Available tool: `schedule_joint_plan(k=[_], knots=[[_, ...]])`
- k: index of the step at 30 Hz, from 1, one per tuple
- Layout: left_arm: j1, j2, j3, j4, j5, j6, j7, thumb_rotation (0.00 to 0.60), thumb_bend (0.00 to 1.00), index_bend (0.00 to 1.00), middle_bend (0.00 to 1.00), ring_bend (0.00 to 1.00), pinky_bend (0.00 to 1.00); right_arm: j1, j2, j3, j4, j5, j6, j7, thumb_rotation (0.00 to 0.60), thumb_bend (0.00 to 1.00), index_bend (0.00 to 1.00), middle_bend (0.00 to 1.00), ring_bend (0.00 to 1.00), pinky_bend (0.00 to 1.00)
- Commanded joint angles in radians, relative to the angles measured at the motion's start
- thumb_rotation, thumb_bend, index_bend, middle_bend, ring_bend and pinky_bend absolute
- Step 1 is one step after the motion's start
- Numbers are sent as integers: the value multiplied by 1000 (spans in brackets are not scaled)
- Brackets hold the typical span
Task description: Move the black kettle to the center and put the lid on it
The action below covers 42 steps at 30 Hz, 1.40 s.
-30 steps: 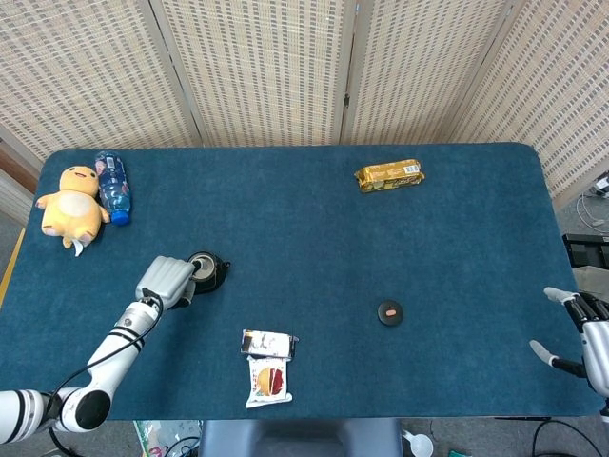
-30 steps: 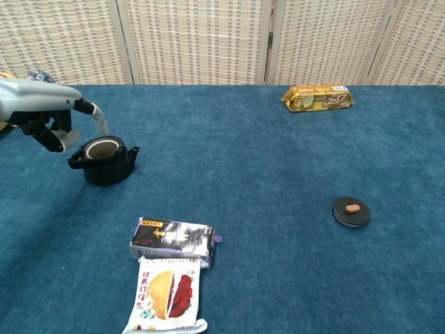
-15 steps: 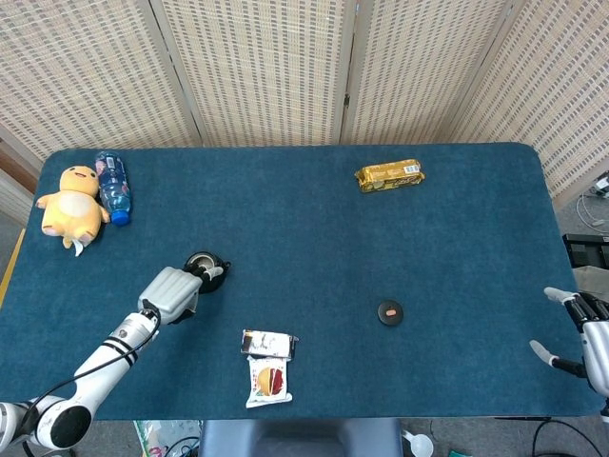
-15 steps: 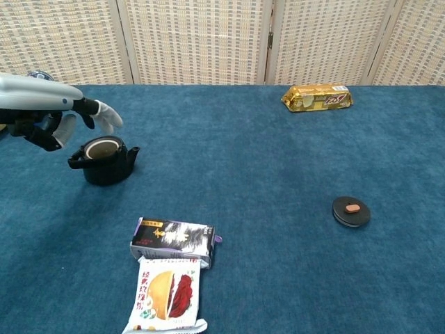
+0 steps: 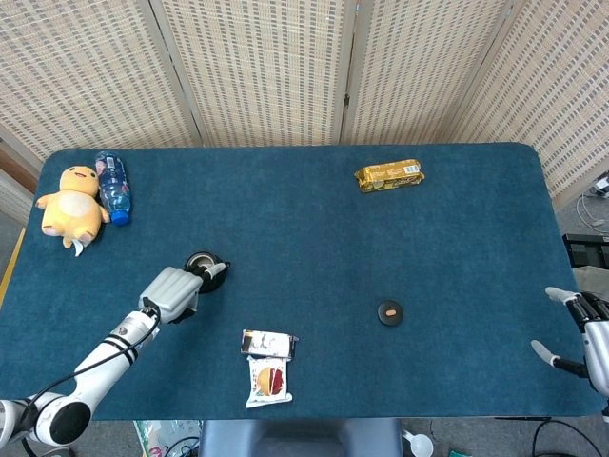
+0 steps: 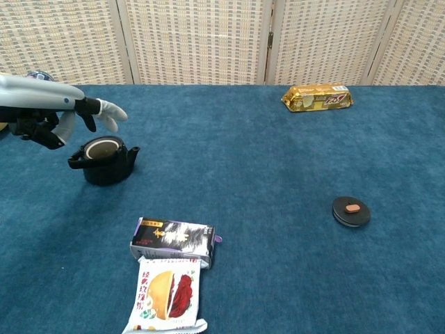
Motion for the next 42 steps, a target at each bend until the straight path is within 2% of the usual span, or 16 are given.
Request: schedule_joint_plan(k=[1,10,19,42], knots=[[-6,-6,3,4,-22,15,20,600,1000,103,177,194,734,-1,0,0,1,-1,2,1,600,13,263,324,243,273],[-31,-35,17,-11,-115,94,136,600,1000,194,244,235,738,-2,0,0,1,-2,4,3,600,14,263,324,243,273],[-55,-67,18,-15,-204,139,210,600,1000,232,276,271,738,-2,1,0,2,-2,4,7,600,14,263,324,243,273],[-131,-109,18,-12,-382,185,331,600,1000,259,305,284,737,-2,2,0,3,-1,3,8,600,14,263,324,243,273]])
